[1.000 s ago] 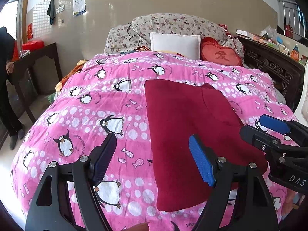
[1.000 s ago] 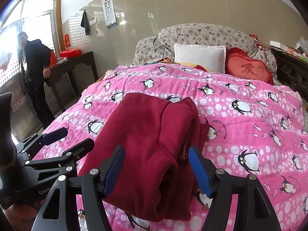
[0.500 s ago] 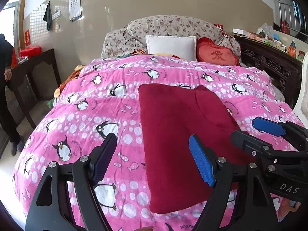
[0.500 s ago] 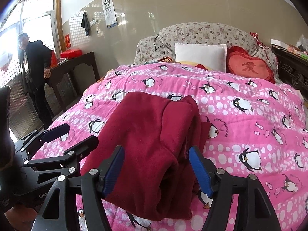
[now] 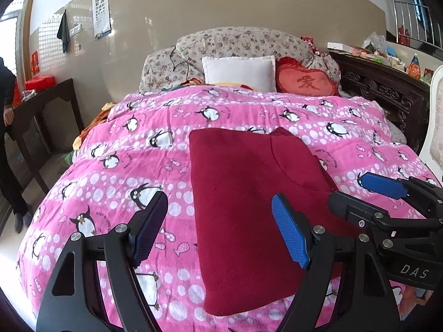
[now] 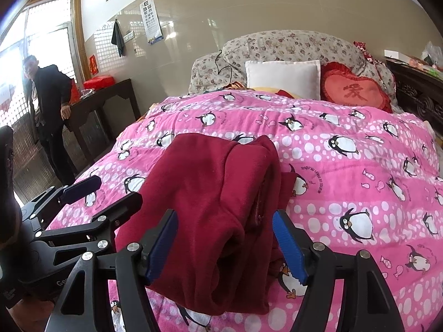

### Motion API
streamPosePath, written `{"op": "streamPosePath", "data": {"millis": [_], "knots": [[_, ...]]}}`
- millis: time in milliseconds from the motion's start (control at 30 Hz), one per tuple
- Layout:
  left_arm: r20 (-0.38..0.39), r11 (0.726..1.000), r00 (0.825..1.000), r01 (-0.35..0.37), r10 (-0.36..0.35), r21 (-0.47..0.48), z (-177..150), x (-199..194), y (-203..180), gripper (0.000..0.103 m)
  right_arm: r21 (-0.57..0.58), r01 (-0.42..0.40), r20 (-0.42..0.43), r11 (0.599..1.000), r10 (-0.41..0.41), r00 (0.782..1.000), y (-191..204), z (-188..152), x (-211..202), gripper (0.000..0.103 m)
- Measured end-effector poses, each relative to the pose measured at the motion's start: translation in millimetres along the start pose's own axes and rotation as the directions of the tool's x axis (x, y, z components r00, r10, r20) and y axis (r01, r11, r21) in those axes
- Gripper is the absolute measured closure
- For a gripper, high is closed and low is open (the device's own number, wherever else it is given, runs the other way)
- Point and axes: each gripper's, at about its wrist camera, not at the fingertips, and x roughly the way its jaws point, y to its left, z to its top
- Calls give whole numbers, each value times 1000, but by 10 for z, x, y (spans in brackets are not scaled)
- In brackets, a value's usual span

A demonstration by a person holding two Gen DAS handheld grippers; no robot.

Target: Fold small clothes

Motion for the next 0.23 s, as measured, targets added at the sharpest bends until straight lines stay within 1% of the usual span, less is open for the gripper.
{"op": "streamPosePath", "data": {"millis": [100, 233], "knots": [[22, 1000, 1000, 0, -1, 8, 5, -18, 1, 25, 0, -1, -2, 1000, 1, 1000, -4, -5, 1, 34], [-3, 1000, 1000, -6, 6, -8, 11, 17, 27, 25, 0, 5, 6, 1000, -5, 1000, -14, 6, -30, 34]]}}
